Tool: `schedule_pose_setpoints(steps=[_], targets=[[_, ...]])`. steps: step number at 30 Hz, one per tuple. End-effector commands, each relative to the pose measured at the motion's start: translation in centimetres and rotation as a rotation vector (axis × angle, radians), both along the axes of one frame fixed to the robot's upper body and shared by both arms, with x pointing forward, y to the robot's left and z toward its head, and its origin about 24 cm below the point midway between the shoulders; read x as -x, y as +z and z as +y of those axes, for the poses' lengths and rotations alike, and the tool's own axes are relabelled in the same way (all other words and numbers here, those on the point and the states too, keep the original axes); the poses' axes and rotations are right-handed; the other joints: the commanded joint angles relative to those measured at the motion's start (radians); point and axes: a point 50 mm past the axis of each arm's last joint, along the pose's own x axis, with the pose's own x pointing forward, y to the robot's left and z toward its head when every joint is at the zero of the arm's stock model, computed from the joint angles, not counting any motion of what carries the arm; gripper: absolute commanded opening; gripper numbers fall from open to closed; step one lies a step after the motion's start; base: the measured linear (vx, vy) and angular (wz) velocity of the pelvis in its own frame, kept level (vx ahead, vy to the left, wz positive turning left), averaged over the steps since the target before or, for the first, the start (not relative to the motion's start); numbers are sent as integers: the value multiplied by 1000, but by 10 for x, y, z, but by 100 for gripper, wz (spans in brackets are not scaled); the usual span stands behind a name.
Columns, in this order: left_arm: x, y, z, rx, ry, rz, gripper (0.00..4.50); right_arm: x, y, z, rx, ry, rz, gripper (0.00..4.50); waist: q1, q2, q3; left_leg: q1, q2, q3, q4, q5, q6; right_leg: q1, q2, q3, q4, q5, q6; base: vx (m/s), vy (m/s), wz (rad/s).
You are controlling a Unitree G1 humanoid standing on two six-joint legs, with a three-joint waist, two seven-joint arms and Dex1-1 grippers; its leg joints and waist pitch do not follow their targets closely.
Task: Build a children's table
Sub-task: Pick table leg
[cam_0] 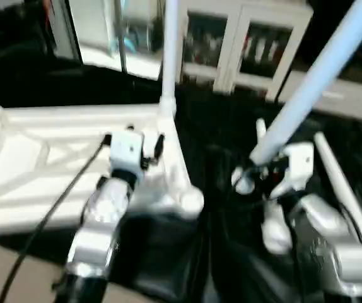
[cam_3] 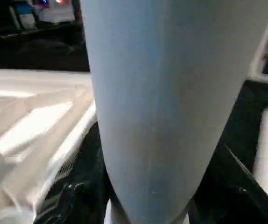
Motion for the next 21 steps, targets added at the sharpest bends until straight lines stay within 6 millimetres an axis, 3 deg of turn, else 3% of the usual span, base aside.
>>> schedule_pose_setpoints(steps=[1,2,3,4,5,6,7,8,9,11,12,13,14,15,16,17,18,19,20,21], targets=[[-1,-1,5,0,10,15,391,-2,8,4,-20,0,-38,186,25,33,-33,-32,88,-7,-96,243,34,56,-143,39,-147,-53,-233,84,6,5],[-1,-3,5,10,7,22,391,-1,7,2,-5,-12,-33,186,15,89,-52,9,163,-38,-167,263,58,44,-78,-16,-91,35,-148,115,100,0],[-1,-3,5,12,6,24,391,-1,7,2,-5,-13,-32,186,-25,106,-55,42,212,-100,-177,232,162,-33,-28,-37,29,74,-90,110,124,-3],[1,-7,2,48,-51,62,391,1,8,-3,-3,-25,-32,186,-22,87,-75,78,226,-117,-144,393,244,-71,-58,-5,32,103,-44,110,124,-3],[1,-7,2,48,-51,62,391,1,8,-3,-3,-25,-32,186,-18,82,-83,84,222,-120,-125,564,268,-88,-74,8,28,170,-21,64,74,8],[2,-8,0,68,-90,76,391,2,9,-5,-5,-28,-33,186,-10,70,-84,75,214,-118,-110,745,272,-98,-89,29,17,248,0,26,51,7],[6,-6,-5,110,-207,75,391,3,11,-5,-21,-3,-42,186,2,48,-81,43,173,-83,-99,790,233,-85,-127,54,-16,333,7,26,51,7],[10,-6,-9,127,-328,91,411,3,14,-4,-27,27,-51,186,15,32,-78,-12,124,-33,-104,616,175,-40,-142,58,-22,419,-21,0,0,0],[13,-6,-11,135,-401,101,427,3,15,-4,-30,47,-56,186,36,31,-78,-35,114,-8,-121,405,130,-14,-147,52,-21,485,-16,0,0,0],[15,-8,-13,111,-462,124,427,2,17,-3,-39,68,-61,186,34,32,-65,-31,130,-5,-143,205,90,-15,-145,44,-34,410,-46,-30,-5,1],[19,-11,-15,45,-572,164,438,0,19,-4,-73,94,-60,186,31,40,-56,-14,147,-4,-163,49,60,-24,-135,36,-46,253,-97,-71,-9,1],[21,-13,-15,-3,-672,204,438,-2,22,-5,-110,129,-55,186,25,46,-47,-7,152,-2,-182,-70,49,-25,-133,36,-56,101,-132,-71,-9,1],[21,-14,-15,-8,-685,210,438,-2,22,-5,-113,134,-55,186,22,47,-47,-3,153,2,-187,-112,37,-27,-129,35,-60,39,-144,-80,-2,-6],[23,-15,-14,-31,-743,238,438,-4,24,-5,-129,159,-55,186,14,52,-43,-7,156,5,-197,-183,-2,-30,-125,31,-64,-58,-155,-84,15,-10],[23,-16,-14,-56,-796,263,438,-6,27,-5,-133,184,-55,186,16,69,-37,-7,156,7,-202,-237,-42,-38,-126,31,-69,-126,-148,-84,15,-10],[21,-18,-14,-69,-818,284,438,-9,29,-4,-124,205,-55,186,14,63,-36,0,156,14,-204,-278,-60,-47,-124,33,-77,-164,-143,-94,24,-4],[18,-20,-12,-81,-830,309,438,-11,32,-3,-113,224,-61,186,15,59,-29,11,151,23,-200,-369,-102,-63,-136,40,-92,-293,-127,-94,26,0],[17,-24,-11,-100,-867,359,438,-15,36,-1,-108,254,-68,186,17,63,-27,12,152,22,-198,-380,-109,-65,-142,44,-95,-329,-121,-94,26,0],[17,-24,-11,-100,-867,359,438,-15,36,-1,-108,254,-68,186,19,59,-25,9,153,21,-199,-377,-110,-65,-149,48,-102,-385,-106,-70,33,-5],[13,-30,-9,-135,-926,444,438,-22,43,2,-92,303,-83,186,18,57,-28,5,154,21,-200,-359,-107,-60,-151,48,-102,-386,-103,0,0,0]])
